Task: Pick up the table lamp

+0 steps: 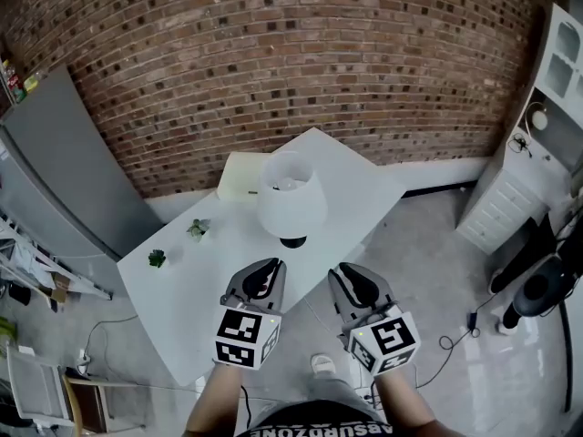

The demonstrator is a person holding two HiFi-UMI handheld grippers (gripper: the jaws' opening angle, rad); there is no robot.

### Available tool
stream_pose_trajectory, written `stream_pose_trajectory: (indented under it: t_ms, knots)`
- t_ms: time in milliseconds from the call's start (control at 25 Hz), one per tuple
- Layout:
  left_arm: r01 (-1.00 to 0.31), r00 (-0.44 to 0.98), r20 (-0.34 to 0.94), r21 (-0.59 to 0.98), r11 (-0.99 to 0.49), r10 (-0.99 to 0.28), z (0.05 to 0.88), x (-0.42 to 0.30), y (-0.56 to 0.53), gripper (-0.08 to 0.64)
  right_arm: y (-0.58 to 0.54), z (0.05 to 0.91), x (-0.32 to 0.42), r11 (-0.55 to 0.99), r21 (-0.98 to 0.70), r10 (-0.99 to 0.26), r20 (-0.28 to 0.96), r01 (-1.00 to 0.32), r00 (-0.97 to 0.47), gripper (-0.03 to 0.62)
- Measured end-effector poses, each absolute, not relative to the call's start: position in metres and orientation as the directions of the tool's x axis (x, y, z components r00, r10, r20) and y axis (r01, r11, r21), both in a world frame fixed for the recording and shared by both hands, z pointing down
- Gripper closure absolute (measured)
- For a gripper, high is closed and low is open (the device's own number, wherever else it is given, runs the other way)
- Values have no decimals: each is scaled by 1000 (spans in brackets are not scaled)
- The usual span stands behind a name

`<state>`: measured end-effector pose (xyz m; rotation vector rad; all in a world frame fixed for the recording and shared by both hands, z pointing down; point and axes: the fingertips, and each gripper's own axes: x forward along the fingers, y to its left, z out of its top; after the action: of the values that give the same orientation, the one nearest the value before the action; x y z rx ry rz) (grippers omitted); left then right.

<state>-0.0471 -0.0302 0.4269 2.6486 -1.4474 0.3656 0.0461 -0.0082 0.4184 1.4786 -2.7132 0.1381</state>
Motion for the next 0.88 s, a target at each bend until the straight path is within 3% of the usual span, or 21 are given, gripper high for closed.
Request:
stream_pose_trajectory:
  t_ms: [120, 240, 440, 880]
  knots:
    - [-856, 493, 259, -25, -516, -830, 426, -43, -49, 550, -26, 417, 55, 561, -53, -821, 94, -826, -563, 491]
    - [-864, 480, 254, -32, -503, -840, 423, -35, -66, 453, -45, 415, 64, 585, -48, -804, 95, -810, -587, 488]
    - [-895, 416, 256, -53, -443, -872, 422, -28, -93, 413, -77, 418, 80, 619, -47, -775, 123, -784, -620, 476]
    - [-942, 300, 290, -58, -330, -909, 424, -61, -137, 401, -127, 424, 80, 689, -83, -705, 151, -720, -693, 457]
